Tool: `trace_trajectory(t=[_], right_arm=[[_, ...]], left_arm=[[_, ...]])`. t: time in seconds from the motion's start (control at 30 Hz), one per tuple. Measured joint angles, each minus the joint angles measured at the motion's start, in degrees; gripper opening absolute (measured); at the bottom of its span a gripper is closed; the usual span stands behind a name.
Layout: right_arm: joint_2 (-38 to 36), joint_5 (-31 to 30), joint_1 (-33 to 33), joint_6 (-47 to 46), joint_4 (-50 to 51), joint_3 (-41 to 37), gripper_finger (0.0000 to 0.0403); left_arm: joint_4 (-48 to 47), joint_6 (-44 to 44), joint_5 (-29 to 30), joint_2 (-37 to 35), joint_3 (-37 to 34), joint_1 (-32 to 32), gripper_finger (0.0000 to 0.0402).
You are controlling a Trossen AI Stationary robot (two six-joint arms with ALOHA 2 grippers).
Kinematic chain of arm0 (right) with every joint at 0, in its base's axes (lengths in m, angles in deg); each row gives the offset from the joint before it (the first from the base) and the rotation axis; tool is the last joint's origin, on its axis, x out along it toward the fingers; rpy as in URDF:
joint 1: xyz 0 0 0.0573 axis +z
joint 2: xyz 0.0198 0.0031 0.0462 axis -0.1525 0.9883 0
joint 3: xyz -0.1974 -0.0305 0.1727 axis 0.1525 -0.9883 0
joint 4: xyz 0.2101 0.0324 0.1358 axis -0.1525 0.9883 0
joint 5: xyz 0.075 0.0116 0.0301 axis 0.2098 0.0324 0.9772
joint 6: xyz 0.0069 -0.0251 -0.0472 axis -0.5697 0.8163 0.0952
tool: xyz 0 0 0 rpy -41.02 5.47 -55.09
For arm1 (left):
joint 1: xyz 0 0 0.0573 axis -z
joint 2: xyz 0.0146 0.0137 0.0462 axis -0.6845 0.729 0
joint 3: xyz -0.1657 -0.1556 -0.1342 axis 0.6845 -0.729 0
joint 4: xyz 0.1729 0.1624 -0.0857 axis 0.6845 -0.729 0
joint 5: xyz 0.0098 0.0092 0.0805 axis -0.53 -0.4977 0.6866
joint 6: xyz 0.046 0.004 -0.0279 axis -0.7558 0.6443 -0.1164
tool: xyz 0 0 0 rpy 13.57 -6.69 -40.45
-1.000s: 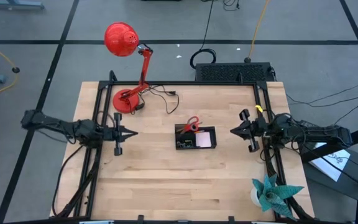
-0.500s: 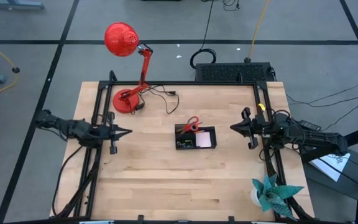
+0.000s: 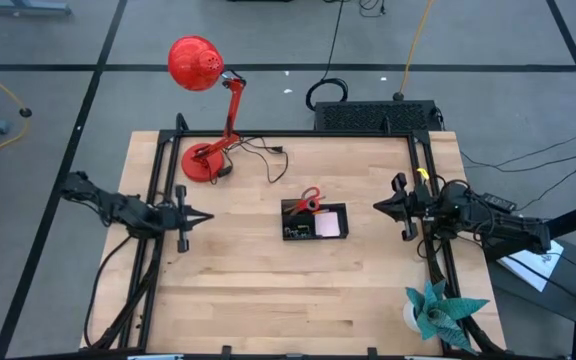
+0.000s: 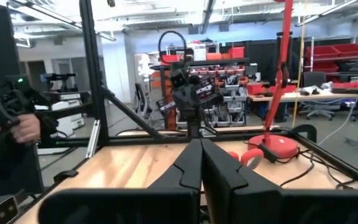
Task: Pick and place office supplies into organizer
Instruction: Return to Home Position
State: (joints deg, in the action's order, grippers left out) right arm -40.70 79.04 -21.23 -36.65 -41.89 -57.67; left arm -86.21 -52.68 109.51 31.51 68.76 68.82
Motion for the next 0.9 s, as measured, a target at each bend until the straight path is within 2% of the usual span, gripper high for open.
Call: trace_trajectory(t=[0.1,0.2,0.27,0.7,0.9], right_arm=[[0.0,-0.2,-0.7,0.4,0.2,0.0,0.0],[0.1,5.0,-1.1,2.6,1.8,-0.2,0.0],[0.0,6.2,-1.0,2.6,1.7,-0.5,0.0],[0.0,5.4,-1.1,0.3,0.7,-1.2,0.0],[0.0,5.4,-1.1,-2.2,-1.4,-1.2,0.0004]], left_arm=[[0.6,1.2,-0.2,0.2,-1.1,0.0,0.0],[2.2,0.6,-1.6,0.1,-1.5,0.0,0.0],[2.7,0.6,-1.6,0.1,-1.6,0.0,0.0],[2.7,3.3,-0.6,0.1,-1.6,0.0,0.0001],[2.8,5.3,0.7,0.2,-1.7,0.0,0.0019]])
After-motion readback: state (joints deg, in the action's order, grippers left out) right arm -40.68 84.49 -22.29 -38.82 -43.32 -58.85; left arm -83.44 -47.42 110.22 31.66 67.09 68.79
